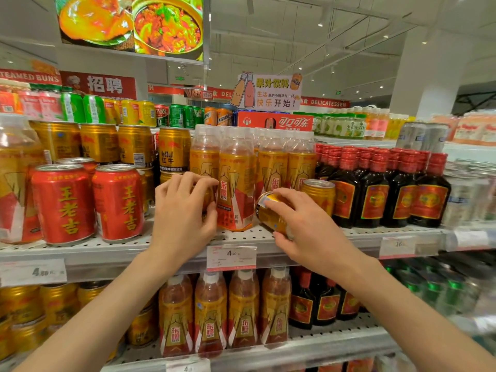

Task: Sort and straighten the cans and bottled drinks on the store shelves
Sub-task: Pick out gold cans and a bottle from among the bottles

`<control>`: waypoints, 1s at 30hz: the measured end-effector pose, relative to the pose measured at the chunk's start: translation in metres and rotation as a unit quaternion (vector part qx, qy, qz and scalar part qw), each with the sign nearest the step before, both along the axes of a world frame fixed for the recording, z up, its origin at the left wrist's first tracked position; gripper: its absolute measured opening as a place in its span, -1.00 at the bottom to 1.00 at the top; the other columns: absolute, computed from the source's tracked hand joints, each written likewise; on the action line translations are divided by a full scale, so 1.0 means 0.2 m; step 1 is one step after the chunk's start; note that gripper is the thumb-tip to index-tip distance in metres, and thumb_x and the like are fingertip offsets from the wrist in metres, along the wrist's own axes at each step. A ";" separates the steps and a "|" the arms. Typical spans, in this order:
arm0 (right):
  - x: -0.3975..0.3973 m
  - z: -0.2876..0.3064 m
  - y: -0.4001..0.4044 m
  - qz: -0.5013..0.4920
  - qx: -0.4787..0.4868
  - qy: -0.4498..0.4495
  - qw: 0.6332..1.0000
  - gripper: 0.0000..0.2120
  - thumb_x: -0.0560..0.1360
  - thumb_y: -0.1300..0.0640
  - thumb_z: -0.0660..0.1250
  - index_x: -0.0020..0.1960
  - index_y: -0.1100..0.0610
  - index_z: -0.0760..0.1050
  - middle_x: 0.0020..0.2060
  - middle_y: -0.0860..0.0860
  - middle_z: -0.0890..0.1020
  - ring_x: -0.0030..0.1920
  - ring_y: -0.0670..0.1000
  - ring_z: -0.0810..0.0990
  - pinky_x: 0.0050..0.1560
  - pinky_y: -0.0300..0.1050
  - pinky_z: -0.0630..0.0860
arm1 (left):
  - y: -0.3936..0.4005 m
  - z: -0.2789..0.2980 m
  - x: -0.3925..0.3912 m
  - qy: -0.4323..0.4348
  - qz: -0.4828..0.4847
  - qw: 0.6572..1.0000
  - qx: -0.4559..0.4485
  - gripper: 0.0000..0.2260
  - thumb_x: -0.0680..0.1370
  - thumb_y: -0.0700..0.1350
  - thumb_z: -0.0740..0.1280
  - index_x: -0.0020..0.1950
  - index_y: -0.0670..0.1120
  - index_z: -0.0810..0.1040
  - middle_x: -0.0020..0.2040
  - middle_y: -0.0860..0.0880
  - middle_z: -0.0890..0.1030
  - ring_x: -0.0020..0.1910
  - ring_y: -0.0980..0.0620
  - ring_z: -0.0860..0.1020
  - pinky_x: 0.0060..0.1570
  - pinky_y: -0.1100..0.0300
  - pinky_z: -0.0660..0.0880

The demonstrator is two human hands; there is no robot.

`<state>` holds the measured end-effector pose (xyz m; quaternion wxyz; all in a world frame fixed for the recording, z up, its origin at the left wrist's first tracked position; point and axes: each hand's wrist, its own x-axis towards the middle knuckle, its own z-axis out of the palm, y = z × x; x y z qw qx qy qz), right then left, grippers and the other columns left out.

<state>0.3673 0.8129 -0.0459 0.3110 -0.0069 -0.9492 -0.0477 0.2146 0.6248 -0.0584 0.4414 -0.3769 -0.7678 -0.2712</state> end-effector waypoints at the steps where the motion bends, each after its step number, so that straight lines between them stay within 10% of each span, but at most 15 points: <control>1: 0.01 0.01 0.01 0.010 -0.024 0.008 1.000 -0.39 0.48 0.06 0.46 0.49 0.08 0.39 0.39 0.03 0.41 0.36 0.03 0.42 0.39 -0.08 0.43 | 0.00 0.00 0.00 0.000 -0.001 1.000 0.000 -0.69 0.48 -0.10 0.36 0.22 -0.05 0.55 0.09 -0.01 0.55 0.15 -0.05 0.46 0.17 0.00 0.30; 7: -0.03 0.14 0.06 0.043 -0.192 0.077 0.977 -0.48 0.41 0.02 0.54 0.29 0.04 0.42 0.16 -0.06 0.41 0.08 -0.14 0.48 0.00 -0.52 0.43 | 0.00 0.00 -0.01 -0.003 0.000 1.000 0.000 -0.68 0.48 -0.09 0.36 0.23 -0.03 0.55 0.10 0.01 0.55 0.15 -0.04 0.45 0.18 0.02 0.28; 15: -0.19 0.16 0.05 0.011 -0.135 0.052 0.989 -0.62 0.56 -0.09 0.37 0.30 0.06 0.51 0.23 -0.04 0.60 0.27 -0.04 0.51 0.32 -0.13 0.45 | -0.01 -0.01 -0.02 -0.004 -0.009 1.000 0.000 -0.68 0.49 -0.09 0.37 0.24 -0.02 0.55 0.11 0.03 0.55 0.17 -0.03 0.45 0.19 0.02 0.27; 30: -0.20 0.03 -0.02 -0.018 -0.194 0.075 0.978 -0.55 0.55 -0.12 0.36 0.40 -0.06 0.41 0.42 -0.03 0.35 0.35 0.03 0.44 0.37 0.07 0.44 | 0.00 -0.02 -0.03 0.009 -0.014 1.000 0.006 -0.67 0.49 -0.09 0.36 0.25 -0.04 0.55 0.12 0.01 0.54 0.16 -0.03 0.43 0.17 0.02 0.27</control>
